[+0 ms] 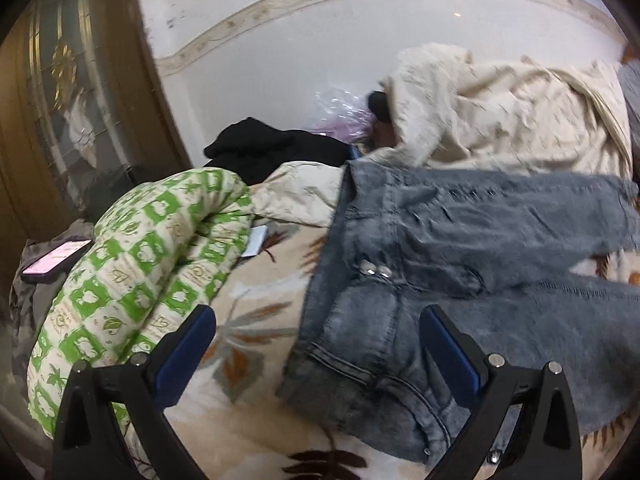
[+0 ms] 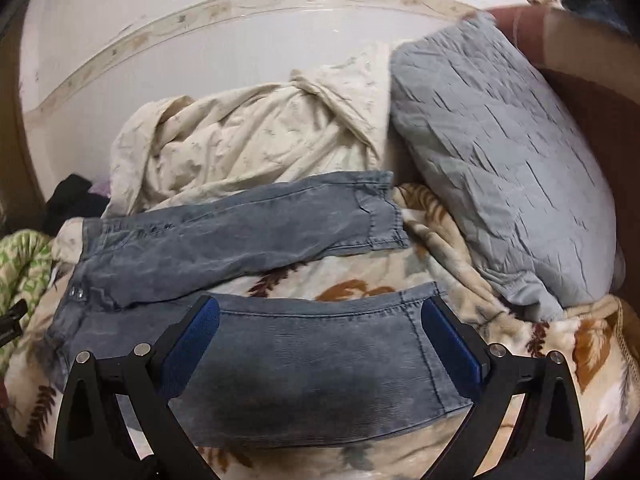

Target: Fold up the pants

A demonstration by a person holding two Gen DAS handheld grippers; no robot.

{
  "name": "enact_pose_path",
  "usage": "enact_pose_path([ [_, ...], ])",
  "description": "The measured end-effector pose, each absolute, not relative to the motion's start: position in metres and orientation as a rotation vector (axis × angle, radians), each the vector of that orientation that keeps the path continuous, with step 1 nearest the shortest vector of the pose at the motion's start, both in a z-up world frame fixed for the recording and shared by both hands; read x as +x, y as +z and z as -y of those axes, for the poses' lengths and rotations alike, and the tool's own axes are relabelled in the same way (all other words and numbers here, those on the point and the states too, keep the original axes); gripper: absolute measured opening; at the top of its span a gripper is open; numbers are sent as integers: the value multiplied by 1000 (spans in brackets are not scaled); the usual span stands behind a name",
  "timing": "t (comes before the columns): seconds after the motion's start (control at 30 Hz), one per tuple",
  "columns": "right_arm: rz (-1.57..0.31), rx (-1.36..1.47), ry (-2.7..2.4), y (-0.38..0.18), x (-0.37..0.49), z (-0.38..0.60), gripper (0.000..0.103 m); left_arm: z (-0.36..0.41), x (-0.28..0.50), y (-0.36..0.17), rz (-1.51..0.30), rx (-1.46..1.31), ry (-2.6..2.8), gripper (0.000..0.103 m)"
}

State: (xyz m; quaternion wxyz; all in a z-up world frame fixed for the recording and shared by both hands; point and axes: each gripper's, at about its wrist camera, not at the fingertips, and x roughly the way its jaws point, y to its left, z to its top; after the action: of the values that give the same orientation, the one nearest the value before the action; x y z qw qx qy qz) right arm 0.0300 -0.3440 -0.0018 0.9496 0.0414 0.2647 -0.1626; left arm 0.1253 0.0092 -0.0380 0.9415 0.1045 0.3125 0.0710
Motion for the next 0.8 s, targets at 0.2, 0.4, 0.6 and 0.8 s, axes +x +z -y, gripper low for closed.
enact_pose_path([
  [0.2,-545,30,-284,-11,29,323,101,-8,119,-31,-618,214,125,103],
  [0.4,-541,30,-290,-12,32,322,101,-10,119,-27,-603,204,119,103],
  [0.6,-551,36,-303,-16,35,328,101,-9,122,-31,-606,215,118,103],
  [0.8,-571,18,-320,-12,47,351,101,-15,160,-31,-658,235,74,103],
])
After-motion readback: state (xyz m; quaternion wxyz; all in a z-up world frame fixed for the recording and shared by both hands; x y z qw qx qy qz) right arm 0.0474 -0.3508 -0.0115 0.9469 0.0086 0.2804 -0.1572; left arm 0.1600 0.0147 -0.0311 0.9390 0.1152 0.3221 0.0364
